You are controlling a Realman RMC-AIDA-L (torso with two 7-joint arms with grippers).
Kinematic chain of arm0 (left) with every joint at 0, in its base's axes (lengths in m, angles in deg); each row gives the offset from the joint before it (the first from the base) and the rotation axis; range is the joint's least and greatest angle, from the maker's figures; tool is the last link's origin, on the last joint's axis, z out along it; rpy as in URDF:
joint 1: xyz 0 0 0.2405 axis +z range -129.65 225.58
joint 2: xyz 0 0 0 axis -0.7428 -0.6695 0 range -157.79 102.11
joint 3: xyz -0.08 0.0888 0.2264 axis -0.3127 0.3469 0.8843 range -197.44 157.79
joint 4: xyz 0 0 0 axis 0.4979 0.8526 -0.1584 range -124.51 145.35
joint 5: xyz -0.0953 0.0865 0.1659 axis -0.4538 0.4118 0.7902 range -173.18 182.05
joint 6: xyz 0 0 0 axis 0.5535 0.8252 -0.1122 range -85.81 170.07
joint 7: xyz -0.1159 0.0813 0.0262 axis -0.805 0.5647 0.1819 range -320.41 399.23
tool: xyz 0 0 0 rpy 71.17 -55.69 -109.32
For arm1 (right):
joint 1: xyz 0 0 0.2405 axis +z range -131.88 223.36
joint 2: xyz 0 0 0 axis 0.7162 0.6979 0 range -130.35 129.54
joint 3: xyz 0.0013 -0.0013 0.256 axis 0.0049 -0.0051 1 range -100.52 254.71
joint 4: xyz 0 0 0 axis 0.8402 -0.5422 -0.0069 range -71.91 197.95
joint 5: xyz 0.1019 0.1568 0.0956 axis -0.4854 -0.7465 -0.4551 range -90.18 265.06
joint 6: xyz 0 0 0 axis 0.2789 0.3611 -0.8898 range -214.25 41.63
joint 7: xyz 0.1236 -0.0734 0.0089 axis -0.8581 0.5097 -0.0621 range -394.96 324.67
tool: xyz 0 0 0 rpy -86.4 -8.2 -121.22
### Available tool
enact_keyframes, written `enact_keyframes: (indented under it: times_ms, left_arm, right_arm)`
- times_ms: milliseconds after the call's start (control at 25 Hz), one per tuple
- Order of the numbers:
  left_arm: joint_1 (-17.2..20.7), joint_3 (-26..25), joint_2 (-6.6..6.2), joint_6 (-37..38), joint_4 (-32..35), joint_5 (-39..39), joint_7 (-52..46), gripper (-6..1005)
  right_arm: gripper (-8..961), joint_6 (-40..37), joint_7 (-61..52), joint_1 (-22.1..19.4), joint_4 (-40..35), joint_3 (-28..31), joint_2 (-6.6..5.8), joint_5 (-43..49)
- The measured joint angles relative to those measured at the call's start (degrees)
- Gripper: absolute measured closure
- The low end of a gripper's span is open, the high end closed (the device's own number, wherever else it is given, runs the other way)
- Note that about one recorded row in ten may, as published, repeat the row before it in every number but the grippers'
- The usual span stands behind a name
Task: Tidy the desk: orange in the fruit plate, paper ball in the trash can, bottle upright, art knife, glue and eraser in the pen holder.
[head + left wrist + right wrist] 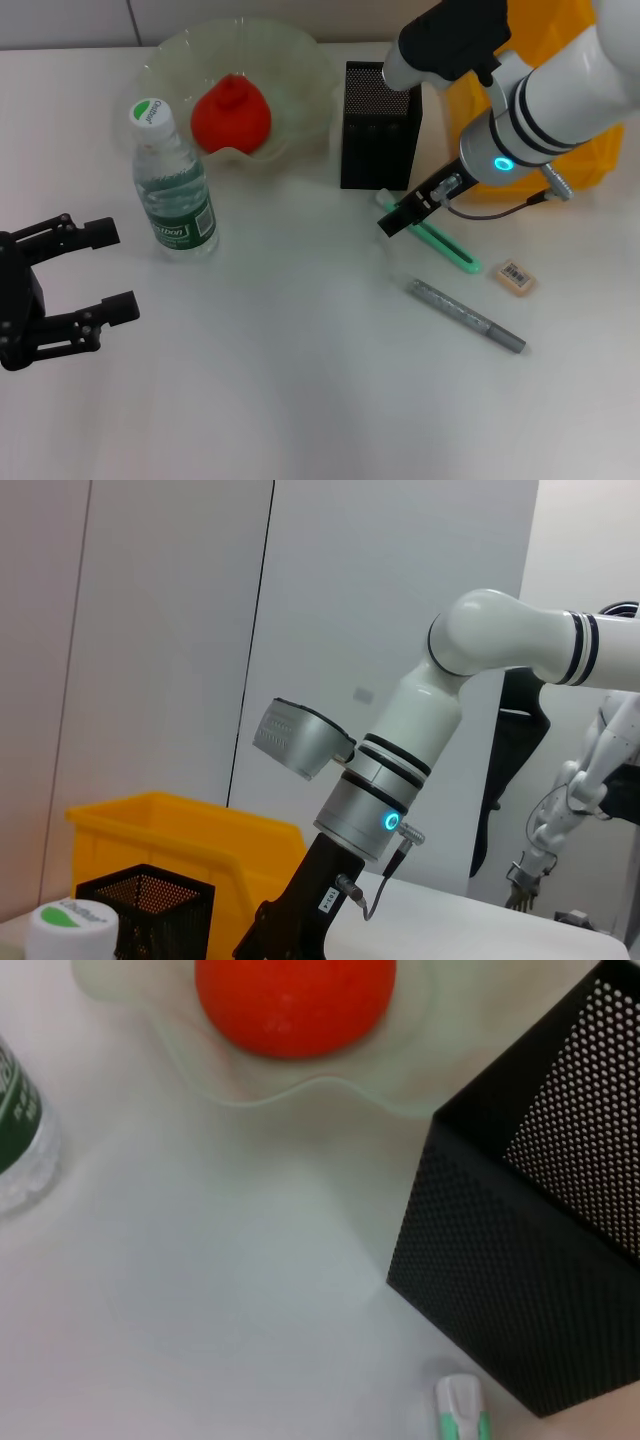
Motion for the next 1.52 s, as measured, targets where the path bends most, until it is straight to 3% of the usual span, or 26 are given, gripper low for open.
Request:
enact_keyframes:
  times_ms: [280, 720, 960, 1160, 1520]
  left_arm:
    - [-0.08, -0.13, 0.07, -0.17, 0.0, 0.0, 0.0, 185]
    - [-0.33, 0.15, 0.07, -1.04, 0.01, 0.0, 0.13, 187]
    - [-0.72, -0.04, 0.16, -1.06, -0.05, 0.95, 0.16, 187]
    - [-0.87, 0.09, 0.27, -1.08, -0.08, 1.43, 0.13, 186]
    - [-0.96, 0.03, 0.33, -1.23, -0.09, 1.49, 0.41, 186]
  right_arm:
    - [155, 1.38, -0.18, 0.02, 0.78, -0.43, 0.04, -0.11]
    - [347, 2.22, -0.03, -0.46, 1.67, 0.04, 0.07, -0.19]
    - [586, 2.99, 0.17, -0.46, 2.59, -0.08, 0.07, -1.43]
    - [619, 3.03, 0.23, -0.14, 3.63, 0.06, -0.01, -1.58]
    - [787, 2.52, 0.25, -0.91, 1.74, -0.5, -0.03, -1.57]
